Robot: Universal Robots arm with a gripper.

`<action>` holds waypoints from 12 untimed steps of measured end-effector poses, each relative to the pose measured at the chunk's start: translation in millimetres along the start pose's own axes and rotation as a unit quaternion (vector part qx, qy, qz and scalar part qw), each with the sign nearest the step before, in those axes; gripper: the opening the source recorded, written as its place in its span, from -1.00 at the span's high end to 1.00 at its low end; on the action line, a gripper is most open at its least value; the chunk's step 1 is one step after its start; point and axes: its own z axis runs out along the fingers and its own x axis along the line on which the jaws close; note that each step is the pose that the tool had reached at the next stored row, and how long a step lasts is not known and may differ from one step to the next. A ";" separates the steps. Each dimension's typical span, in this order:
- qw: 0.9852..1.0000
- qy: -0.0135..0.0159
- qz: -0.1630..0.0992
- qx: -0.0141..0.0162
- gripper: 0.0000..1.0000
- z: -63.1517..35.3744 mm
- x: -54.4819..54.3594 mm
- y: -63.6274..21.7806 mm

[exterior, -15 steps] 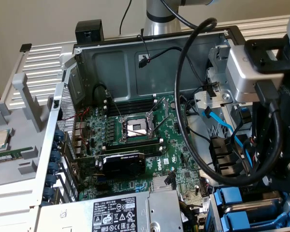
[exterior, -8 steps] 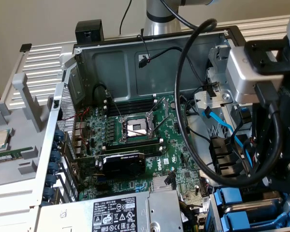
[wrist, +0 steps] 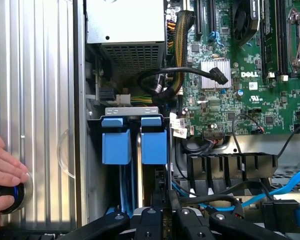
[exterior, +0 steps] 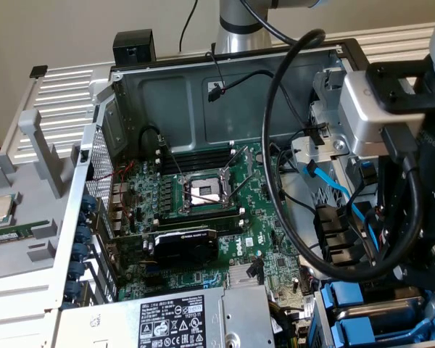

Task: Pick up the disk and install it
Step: 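Insert the second disk wire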

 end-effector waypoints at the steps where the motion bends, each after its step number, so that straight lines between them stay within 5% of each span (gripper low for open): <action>1: 1.000 0.000 0.000 0.000 0.67 0.0 0.0 0.0; 12: 1.000 0.000 0.000 0.000 0.67 0.5 0.0 -0.2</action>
